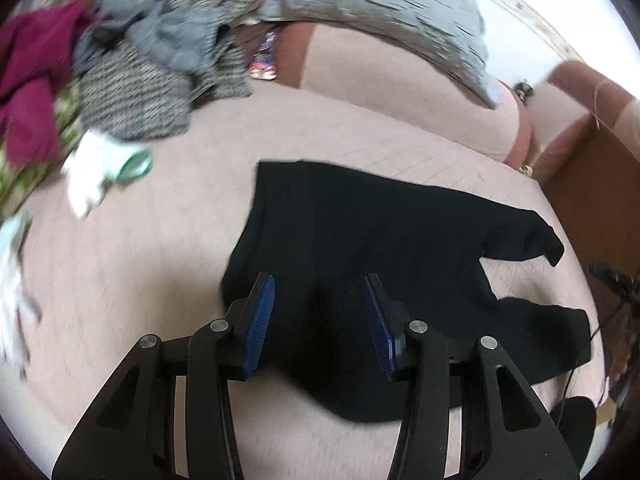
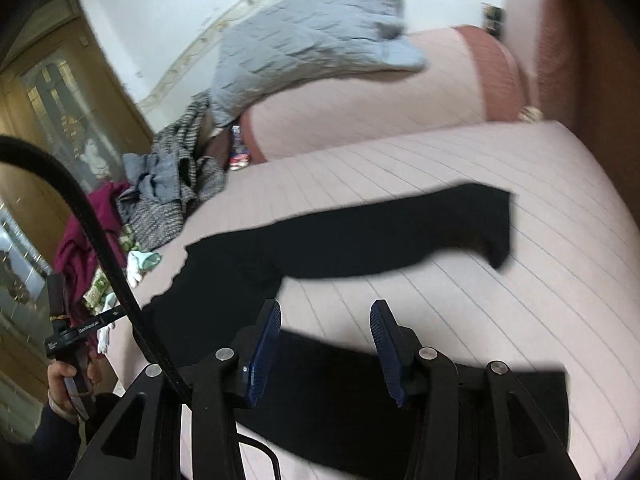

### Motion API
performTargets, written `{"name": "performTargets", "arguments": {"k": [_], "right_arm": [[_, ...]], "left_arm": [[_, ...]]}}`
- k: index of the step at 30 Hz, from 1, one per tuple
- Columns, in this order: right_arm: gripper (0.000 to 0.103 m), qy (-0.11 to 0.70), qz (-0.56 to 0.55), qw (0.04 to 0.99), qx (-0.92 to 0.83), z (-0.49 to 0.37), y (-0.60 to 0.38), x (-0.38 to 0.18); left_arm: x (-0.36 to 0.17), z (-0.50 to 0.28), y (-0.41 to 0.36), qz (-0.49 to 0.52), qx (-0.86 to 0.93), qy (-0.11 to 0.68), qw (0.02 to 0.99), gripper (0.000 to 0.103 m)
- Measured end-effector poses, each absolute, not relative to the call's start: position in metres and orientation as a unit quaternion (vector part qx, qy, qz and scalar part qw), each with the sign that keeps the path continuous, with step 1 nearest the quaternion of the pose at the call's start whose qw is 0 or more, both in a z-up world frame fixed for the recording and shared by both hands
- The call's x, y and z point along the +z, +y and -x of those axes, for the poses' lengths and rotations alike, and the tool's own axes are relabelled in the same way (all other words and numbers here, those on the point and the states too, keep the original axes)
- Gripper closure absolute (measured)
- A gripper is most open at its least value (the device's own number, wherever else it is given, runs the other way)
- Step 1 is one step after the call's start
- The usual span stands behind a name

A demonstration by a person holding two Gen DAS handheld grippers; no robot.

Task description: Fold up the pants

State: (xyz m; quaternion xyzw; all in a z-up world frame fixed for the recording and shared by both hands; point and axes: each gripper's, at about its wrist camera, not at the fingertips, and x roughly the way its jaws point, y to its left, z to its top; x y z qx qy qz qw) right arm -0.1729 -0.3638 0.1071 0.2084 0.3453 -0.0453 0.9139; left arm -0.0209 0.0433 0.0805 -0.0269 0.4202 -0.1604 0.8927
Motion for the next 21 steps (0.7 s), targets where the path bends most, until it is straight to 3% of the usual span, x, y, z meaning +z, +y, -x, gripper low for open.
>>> {"name": "performTargets", "arguments": {"k": [4, 21], "right_arm": [[0.049, 0.349, -0.182, 0.919, -0.019, 0.123, -0.357, 0.104], [0.049, 0.465, 0.070, 0.877, 0.100, -0.043, -0.351, 0.057]], "left_arm": [[0.080, -0.013, 0.018, 0.005, -0.198, 0.431, 0.880, 0.058], [0.049, -0.153, -0.045, -0.196, -0.314, 0.463, 0.805, 0.058]]}}
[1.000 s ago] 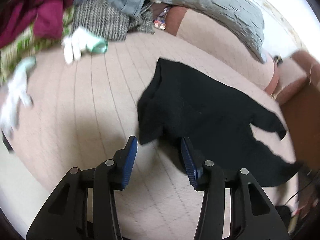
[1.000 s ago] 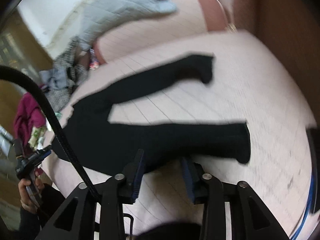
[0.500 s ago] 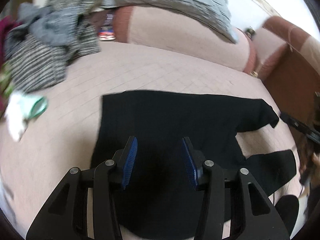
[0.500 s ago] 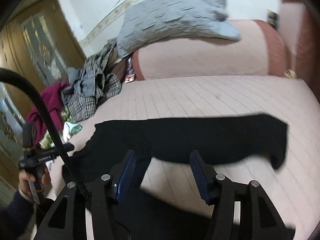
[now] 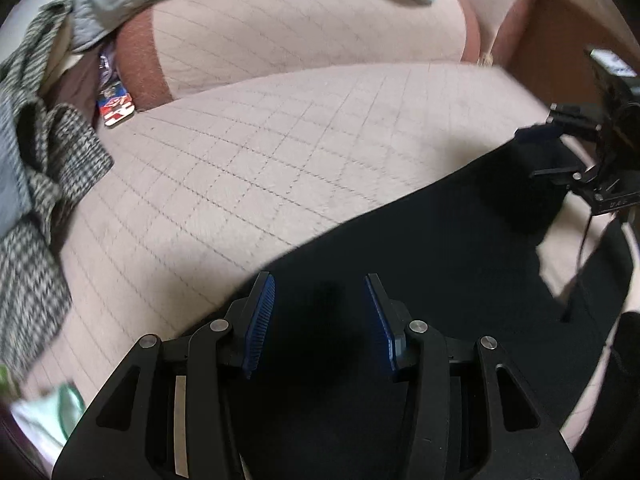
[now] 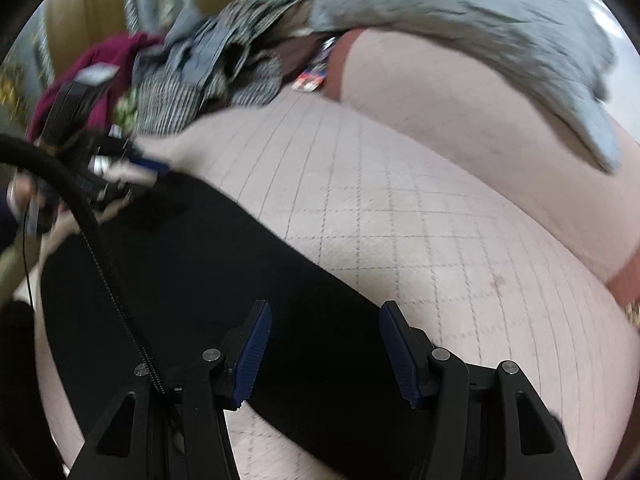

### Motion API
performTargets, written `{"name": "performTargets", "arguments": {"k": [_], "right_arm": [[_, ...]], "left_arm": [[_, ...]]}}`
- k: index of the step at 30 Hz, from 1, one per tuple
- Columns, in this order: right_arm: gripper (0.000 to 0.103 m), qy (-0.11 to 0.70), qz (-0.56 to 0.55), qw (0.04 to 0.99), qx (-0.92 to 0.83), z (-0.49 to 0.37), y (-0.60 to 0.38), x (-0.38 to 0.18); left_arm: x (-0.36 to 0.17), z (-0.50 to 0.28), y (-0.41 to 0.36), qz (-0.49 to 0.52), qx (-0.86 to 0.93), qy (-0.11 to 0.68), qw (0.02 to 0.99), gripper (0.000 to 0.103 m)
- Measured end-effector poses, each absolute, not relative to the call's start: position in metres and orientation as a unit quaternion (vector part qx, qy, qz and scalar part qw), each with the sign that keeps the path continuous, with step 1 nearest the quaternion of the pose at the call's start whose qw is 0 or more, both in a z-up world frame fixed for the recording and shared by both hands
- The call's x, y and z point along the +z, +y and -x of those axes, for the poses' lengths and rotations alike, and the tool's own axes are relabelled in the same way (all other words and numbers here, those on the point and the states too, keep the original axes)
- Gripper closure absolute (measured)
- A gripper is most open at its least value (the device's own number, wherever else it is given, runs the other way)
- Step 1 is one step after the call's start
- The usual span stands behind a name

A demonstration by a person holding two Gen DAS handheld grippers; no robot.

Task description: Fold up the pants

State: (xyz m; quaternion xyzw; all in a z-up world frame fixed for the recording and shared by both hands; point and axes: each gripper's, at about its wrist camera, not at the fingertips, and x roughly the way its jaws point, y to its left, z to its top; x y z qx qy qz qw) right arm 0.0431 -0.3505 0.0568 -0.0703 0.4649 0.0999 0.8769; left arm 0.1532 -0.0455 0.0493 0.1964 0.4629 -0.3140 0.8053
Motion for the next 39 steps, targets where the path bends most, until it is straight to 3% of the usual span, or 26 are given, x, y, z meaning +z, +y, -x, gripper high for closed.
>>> {"name": "performTargets", "arguments": {"k": [15, 17, 18, 19, 20, 22, 23, 24, 33, 39], "right_arm": [[0.048, 0.535, 0.113, 0.825, 0.143, -0.095, -0.355, 0.004], [0.055, 0.531, 0.096, 0.829, 0.148, -0.097, -0.358, 0.003], [0.061, 0.526, 0.095, 0.832, 0.151, -0.097, -0.357, 0.003], [0.073, 0.523, 0.097, 0.833, 0.155, -0.096, -0.354, 0.004], [0.083, 0.519, 0.105, 0.834, 0.153, -0.093, -0.349, 0.005], [0.097, 0.510, 0.134, 0.839, 0.135, -0.088, -0.339, 0.008], [0.098, 0.505, 0.143, 0.841, 0.128, -0.085, -0.336, 0.012], [0.098, 0.498, 0.148, 0.846, 0.121, -0.080, -0.333, 0.016], [0.098, 0.419, 0.184, 0.885, 0.088, 0.017, -0.291, 0.098], [0.098, 0.404, 0.159, 0.893, 0.121, 0.111, -0.252, 0.115]], "left_arm": [[0.013, -0.187, -0.070, -0.285, -0.351, 0.471, 0.758, 0.052], [0.011, -0.184, -0.072, -0.299, -0.349, 0.461, 0.759, 0.052], [0.011, -0.183, -0.073, -0.301, -0.347, 0.457, 0.761, 0.057], [0.010, -0.181, -0.073, -0.295, -0.350, 0.459, 0.761, 0.064], [0.010, -0.178, -0.073, -0.282, -0.358, 0.462, 0.761, 0.077], [0.011, -0.169, -0.074, -0.286, -0.349, 0.448, 0.772, 0.086], [0.012, -0.164, -0.073, -0.283, -0.345, 0.445, 0.776, 0.095], [0.015, -0.159, -0.072, -0.278, -0.338, 0.444, 0.782, 0.097], [0.097, -0.050, -0.041, -0.231, -0.345, 0.348, 0.841, 0.098], [0.102, 0.034, -0.007, -0.169, -0.365, 0.360, 0.842, 0.098]]}}
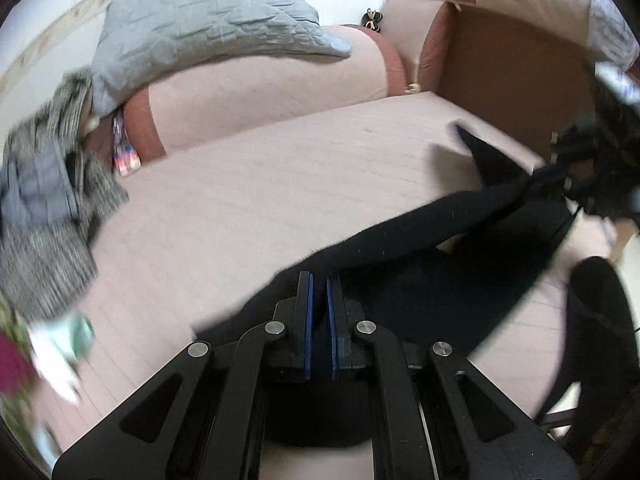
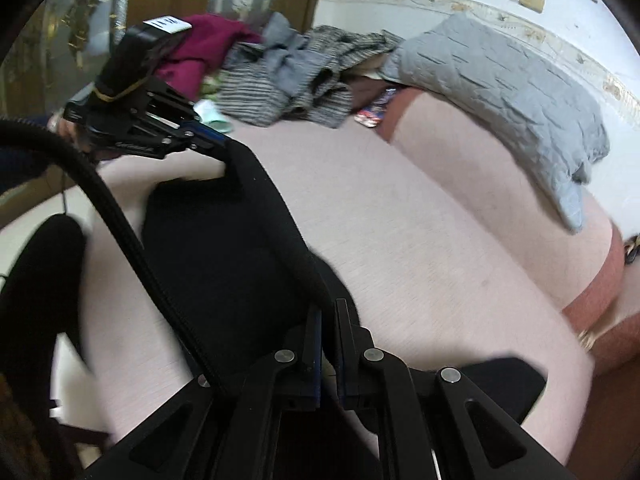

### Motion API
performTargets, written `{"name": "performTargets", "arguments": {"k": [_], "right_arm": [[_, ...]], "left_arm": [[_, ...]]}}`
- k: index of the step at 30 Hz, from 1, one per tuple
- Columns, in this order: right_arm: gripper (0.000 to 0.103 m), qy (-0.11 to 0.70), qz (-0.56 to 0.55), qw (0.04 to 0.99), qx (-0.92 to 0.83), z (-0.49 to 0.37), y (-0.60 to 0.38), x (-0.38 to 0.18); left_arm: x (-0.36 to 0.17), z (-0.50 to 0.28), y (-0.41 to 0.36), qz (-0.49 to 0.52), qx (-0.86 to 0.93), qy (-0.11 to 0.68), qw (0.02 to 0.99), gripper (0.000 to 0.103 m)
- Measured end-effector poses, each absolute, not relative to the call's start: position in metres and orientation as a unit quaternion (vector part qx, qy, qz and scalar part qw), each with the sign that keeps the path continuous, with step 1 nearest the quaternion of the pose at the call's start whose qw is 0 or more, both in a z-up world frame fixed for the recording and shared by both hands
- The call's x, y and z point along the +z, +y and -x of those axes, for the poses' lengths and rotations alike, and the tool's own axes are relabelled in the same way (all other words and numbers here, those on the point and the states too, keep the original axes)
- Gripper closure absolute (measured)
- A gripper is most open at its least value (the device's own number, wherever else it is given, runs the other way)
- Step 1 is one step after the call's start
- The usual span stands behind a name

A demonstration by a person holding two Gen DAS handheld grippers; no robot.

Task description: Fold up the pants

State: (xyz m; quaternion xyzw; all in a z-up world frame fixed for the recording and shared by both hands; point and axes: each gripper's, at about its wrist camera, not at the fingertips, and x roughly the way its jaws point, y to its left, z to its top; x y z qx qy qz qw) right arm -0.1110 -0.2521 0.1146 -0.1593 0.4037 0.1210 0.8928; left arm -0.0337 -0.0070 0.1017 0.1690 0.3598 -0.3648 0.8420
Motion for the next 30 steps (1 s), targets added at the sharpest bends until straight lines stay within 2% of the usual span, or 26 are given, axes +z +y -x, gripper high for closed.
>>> {"name": "performTargets", "arguments": {"k": [6, 10, 15, 17, 18, 19, 20, 21, 26, 30], "right_arm": [[0.098, 0.461, 0.086, 0.872, 0.139, 0.150, -0.226, 0.056], [0.097, 0.509, 0.067, 0.846, 0.141, 0.150, -0.209, 0.020], [0.095, 0.512, 0.046, 0.848, 0.128, 0.147, -0.212, 0.026], [0.089, 0.500, 0.012, 0.855, 0.136, 0.149, -0.219, 0.038], [0.087, 0.490, -0.010, 0.860, 0.140, 0.150, -0.223, 0.044], [0.079, 0.474, -0.046, 0.867, 0.147, 0.149, -0.230, 0.052], [0.069, 0.463, -0.071, 0.871, 0.149, 0.148, -0.236, 0.058], [0.065, 0.451, -0.094, 0.875, 0.149, 0.146, -0.241, 0.062], [0.063, 0.428, -0.147, 0.887, 0.090, 0.122, -0.261, 0.063], [0.063, 0.421, -0.238, 0.873, 0.062, 0.092, -0.293, 0.047]], "left_arm": [[0.049, 0.070, 0.016, -0.104, -0.327, 0.427, 0.837, 0.098], [0.045, 0.081, 0.033, -0.032, -0.320, 0.450, 0.833, 0.096], [0.066, 0.089, 0.051, -0.016, -0.303, 0.439, 0.846, 0.092], [0.072, 0.091, 0.061, -0.006, -0.291, 0.437, 0.851, 0.090], [0.073, 0.088, 0.068, 0.008, -0.282, 0.439, 0.853, 0.080], [0.071, 0.078, 0.077, 0.023, -0.274, 0.441, 0.855, 0.070], [0.072, 0.075, 0.085, 0.043, -0.263, 0.441, 0.857, 0.050], [0.072, 0.069, 0.093, 0.069, -0.250, 0.437, 0.861, 0.041], [0.066, 0.041, 0.101, 0.146, -0.226, 0.438, 0.858, 0.041], [0.051, 0.029, 0.082, 0.137, -0.207, 0.449, 0.858, 0.042]]}}
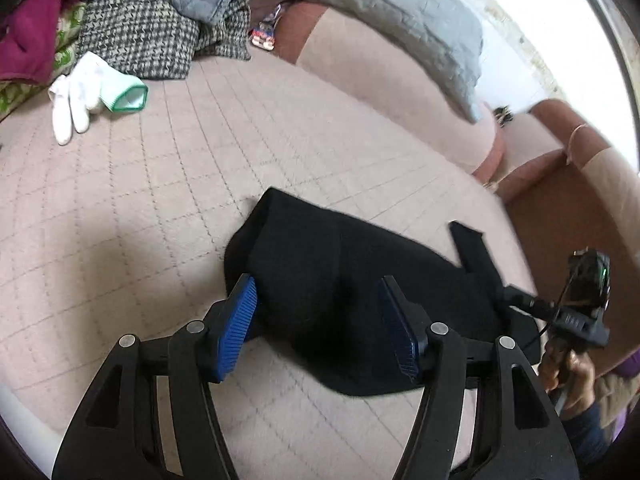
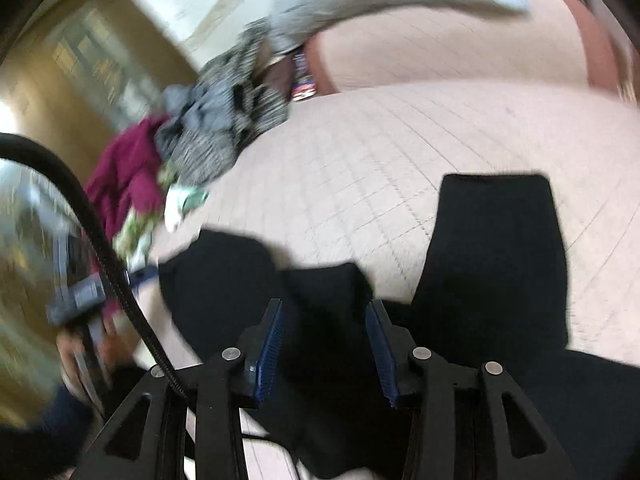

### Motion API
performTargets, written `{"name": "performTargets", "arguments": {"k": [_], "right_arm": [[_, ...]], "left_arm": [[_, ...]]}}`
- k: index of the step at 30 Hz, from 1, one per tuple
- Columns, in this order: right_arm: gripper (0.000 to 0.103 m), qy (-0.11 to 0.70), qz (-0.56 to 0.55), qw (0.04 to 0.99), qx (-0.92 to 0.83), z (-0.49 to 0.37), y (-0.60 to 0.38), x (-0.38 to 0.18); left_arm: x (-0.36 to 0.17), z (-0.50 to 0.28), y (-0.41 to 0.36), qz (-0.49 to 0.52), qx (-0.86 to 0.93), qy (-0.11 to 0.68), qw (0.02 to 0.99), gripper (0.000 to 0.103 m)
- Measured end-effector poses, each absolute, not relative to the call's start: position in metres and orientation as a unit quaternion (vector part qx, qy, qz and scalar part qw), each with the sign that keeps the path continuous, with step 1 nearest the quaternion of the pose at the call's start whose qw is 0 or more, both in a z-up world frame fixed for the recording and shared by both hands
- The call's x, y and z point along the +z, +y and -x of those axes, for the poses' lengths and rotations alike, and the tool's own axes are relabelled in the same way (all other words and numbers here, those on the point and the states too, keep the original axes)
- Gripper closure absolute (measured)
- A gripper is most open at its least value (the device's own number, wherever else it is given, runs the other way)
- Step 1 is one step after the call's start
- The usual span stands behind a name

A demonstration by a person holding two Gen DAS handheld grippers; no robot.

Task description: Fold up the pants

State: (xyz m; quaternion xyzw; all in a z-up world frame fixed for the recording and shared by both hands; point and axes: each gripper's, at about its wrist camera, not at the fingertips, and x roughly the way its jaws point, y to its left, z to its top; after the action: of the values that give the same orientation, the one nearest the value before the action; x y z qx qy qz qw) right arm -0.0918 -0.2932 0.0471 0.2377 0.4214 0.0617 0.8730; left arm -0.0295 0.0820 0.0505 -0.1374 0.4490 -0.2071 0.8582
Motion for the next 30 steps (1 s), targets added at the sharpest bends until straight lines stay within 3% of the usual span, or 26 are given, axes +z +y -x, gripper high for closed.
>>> {"name": "performTargets", "arguments": {"k": [1, 3, 4, 5, 6, 12, 19, 22, 24, 26, 27, 30], "right_arm": [[0.063, 0.427, -0.254, 0.866, 0.061, 0.083, -0.298, 0.039], [0.067, 0.444, -0.282, 0.848, 0.062, 0.067, -0.303, 0.021], [0.085, 0.445, -0.302, 0.840, 0.076, 0.061, -0.303, 0.014], [0.095, 0.440, -0.318, 0.834, 0.096, 0.057, -0.301, 0.010], [0.095, 0.437, -0.313, 0.837, 0.097, 0.057, -0.299, 0.013], [0.098, 0.386, -0.252, 0.886, 0.053, 0.062, -0.295, 0.048], [0.098, 0.419, -0.268, 0.867, -0.003, 0.029, -0.296, 0.000], [0.096, 0.422, -0.293, 0.858, 0.016, 0.036, -0.305, 0.011], [0.088, 0.409, -0.264, 0.874, -0.008, 0.053, -0.316, 0.030], [0.063, 0.395, -0.223, 0.890, -0.039, 0.069, -0.328, 0.050], [0.059, 0.394, -0.204, 0.894, -0.059, 0.073, -0.335, 0.058], [0.058, 0.401, -0.180, 0.894, -0.086, 0.071, -0.352, 0.068]], "left_arm": [[0.048, 0.030, 0.078, 0.133, -0.204, 0.444, 0.862, 0.043], [0.049, 0.036, 0.073, 0.113, -0.201, 0.430, 0.873, 0.064], [0.050, 0.040, 0.072, 0.097, -0.195, 0.426, 0.878, 0.072], [0.051, 0.043, 0.074, 0.085, -0.189, 0.425, 0.881, 0.078], [0.051, 0.045, 0.079, 0.088, -0.194, 0.425, 0.880, 0.082], [0.041, 0.055, 0.098, 0.095, -0.166, 0.432, 0.881, 0.087], [0.030, 0.039, 0.101, 0.122, -0.155, 0.460, 0.866, 0.084], [0.044, 0.041, 0.103, 0.113, -0.151, 0.457, 0.869, 0.081], [0.061, 0.047, 0.106, 0.092, -0.119, 0.429, 0.891, 0.080], [0.076, 0.053, 0.107, 0.081, -0.101, 0.398, 0.908, 0.080], [0.082, 0.054, 0.106, 0.081, -0.106, 0.390, 0.911, 0.080], [0.091, 0.054, 0.091, 0.077, -0.129, 0.385, 0.911, 0.080]]}}
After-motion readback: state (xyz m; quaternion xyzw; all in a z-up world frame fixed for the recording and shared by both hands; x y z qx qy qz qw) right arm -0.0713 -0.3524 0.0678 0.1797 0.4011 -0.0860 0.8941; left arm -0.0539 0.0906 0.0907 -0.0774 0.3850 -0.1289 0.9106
